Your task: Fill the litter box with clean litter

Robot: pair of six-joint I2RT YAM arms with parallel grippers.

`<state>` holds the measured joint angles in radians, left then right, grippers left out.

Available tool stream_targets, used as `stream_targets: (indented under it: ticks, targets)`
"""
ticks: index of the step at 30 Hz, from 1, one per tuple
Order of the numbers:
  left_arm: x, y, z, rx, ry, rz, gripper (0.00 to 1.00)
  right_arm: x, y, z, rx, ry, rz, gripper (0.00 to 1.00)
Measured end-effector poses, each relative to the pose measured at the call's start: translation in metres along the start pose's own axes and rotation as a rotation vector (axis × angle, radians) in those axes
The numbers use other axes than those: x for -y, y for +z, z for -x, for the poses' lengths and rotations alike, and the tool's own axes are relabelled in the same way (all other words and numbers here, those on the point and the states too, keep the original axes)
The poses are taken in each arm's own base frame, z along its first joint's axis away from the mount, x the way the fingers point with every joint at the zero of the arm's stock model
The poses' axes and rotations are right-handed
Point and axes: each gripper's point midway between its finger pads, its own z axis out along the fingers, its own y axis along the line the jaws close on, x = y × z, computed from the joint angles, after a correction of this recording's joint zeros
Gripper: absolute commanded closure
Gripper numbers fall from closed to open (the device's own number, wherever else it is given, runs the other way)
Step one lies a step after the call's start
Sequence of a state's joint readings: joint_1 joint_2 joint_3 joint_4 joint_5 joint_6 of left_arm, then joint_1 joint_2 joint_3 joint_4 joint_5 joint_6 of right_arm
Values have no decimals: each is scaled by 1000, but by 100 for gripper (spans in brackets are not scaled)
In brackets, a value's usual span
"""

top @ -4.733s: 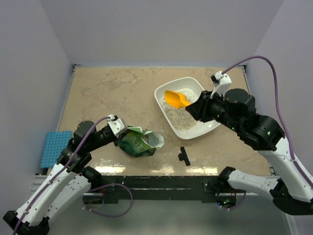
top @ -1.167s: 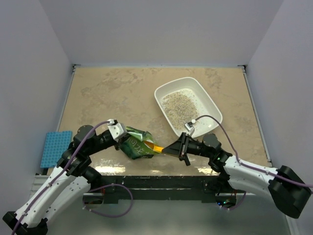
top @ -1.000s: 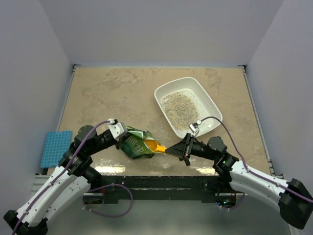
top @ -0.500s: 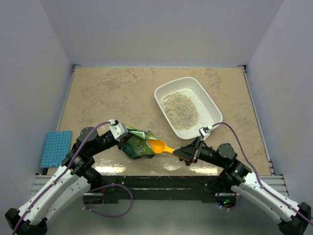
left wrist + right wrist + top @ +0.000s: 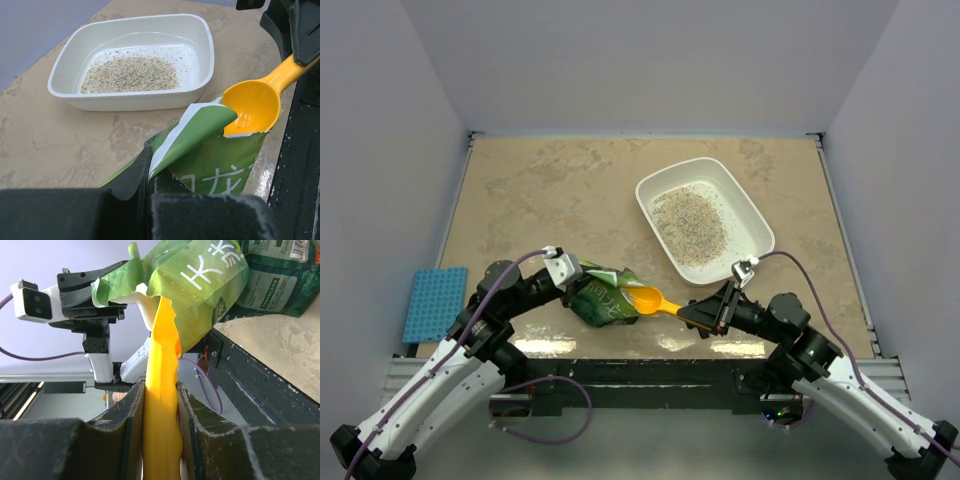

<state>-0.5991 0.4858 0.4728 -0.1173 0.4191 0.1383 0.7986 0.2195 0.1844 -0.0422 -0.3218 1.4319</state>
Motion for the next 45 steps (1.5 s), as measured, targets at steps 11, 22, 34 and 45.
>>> stream_targets:
  ticks: [11, 22, 34, 45]
  targets:
    - [-1, 2, 0, 4, 2, 4, 100, -9, 0, 2, 2, 3, -24, 100]
    - [-4, 5, -5, -11, 6, 31, 100, -24, 10, 7, -13, -4, -71, 100]
    - [2, 15, -10, -41, 28, 32, 100, -38, 7, 11, -4, -28, -115, 100]
    - [19, 30, -19, -86, 84, 15, 100, -26, -23, 6, 40, -20, -114, 100]
